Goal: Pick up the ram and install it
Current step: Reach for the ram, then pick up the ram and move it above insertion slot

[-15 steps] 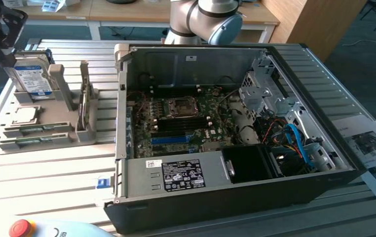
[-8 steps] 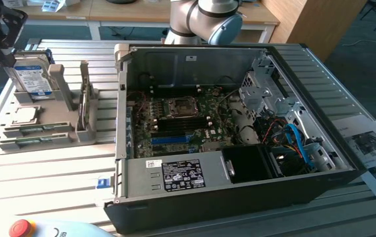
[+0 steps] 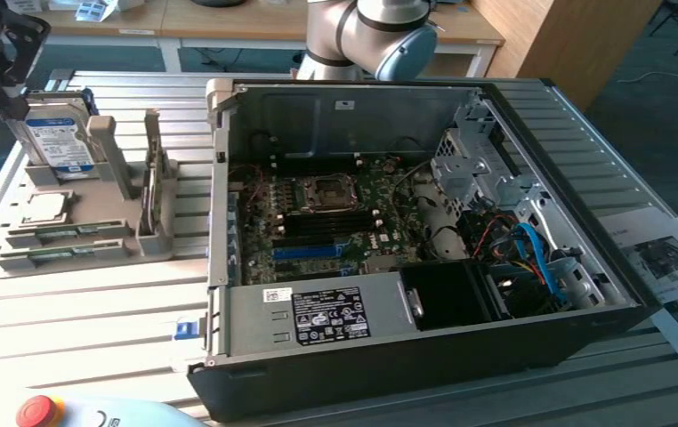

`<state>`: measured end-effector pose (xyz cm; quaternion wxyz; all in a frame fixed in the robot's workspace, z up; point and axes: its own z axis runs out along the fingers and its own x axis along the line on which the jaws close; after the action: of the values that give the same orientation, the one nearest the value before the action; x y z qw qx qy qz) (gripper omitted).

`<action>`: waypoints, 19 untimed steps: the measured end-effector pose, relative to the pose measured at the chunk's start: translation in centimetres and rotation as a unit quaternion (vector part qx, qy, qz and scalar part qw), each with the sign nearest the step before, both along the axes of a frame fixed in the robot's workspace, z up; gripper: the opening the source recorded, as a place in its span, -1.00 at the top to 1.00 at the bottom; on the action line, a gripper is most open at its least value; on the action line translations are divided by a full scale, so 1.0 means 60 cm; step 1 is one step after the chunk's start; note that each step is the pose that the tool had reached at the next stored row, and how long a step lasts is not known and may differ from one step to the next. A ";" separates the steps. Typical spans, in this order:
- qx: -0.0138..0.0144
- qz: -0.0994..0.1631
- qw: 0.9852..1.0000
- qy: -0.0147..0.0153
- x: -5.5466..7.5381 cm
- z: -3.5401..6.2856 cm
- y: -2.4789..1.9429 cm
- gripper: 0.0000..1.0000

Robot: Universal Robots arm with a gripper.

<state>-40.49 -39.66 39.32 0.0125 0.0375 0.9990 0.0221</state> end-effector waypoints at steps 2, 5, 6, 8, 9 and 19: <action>0.000 0.000 1.000 0.000 0.000 0.000 0.0005 0.79; 0.000 0.000 1.000 0.000 0.000 0.000 0.0011 0.79; 0.000 0.000 1.000 0.000 0.000 0.000 0.0012 0.79; 0.000 0.000 1.000 0.000 0.000 0.000 0.0012 0.79; 0.000 0.000 1.000 0.000 0.000 0.000 0.0012 0.79; 0.000 0.003 1.000 0.000 0.000 0.000 0.0012 0.79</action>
<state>-40.48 -39.58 39.32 0.0124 0.0348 0.9991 0.0221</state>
